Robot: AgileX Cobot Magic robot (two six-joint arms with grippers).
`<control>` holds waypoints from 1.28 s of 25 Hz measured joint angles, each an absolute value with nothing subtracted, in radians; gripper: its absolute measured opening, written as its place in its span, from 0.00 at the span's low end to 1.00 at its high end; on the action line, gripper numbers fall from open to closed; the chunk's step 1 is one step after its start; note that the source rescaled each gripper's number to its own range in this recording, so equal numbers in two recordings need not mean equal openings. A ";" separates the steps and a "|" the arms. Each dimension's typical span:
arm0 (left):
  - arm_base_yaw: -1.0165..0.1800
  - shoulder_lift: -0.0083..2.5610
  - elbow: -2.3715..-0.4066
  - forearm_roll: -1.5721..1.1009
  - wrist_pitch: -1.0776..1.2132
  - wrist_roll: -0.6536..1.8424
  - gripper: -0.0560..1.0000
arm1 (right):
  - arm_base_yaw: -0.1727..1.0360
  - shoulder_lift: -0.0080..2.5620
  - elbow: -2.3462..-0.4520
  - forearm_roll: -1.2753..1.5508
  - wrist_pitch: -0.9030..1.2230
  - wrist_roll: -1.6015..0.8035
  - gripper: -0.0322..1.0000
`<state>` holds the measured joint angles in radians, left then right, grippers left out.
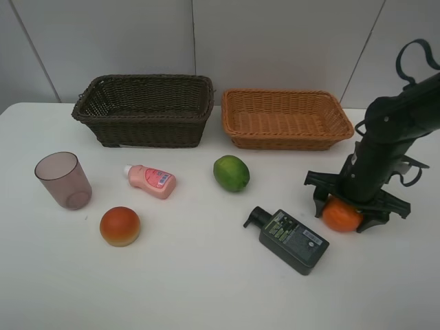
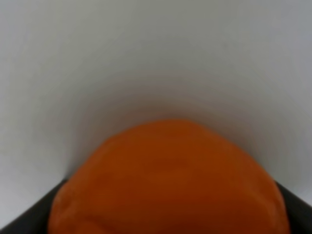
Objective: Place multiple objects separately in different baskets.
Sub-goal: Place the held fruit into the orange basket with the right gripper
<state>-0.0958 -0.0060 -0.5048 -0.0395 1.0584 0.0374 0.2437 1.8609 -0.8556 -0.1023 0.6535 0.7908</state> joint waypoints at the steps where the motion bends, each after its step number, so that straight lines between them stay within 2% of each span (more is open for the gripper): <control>1: -0.096 -0.006 -0.505 -0.039 1.058 0.037 1.00 | 0.245 1.861 -0.867 -0.103 0.674 0.781 0.23; 12: -0.096 -0.006 -0.505 -0.039 1.058 0.037 1.00 | 0.290 1.833 -1.168 -0.077 0.964 0.321 0.23; 20: -0.096 -0.006 -0.505 -0.039 1.058 0.037 1.00 | 0.300 1.966 -1.505 -0.076 1.084 0.269 0.23; 26: -0.096 -0.006 -0.505 -0.039 1.058 0.037 1.00 | 0.301 2.082 -1.755 -0.092 1.090 0.268 0.23; 32: -0.096 -0.006 -0.505 -0.039 1.058 0.037 1.00 | 0.301 2.174 -1.903 -0.114 1.051 0.268 0.23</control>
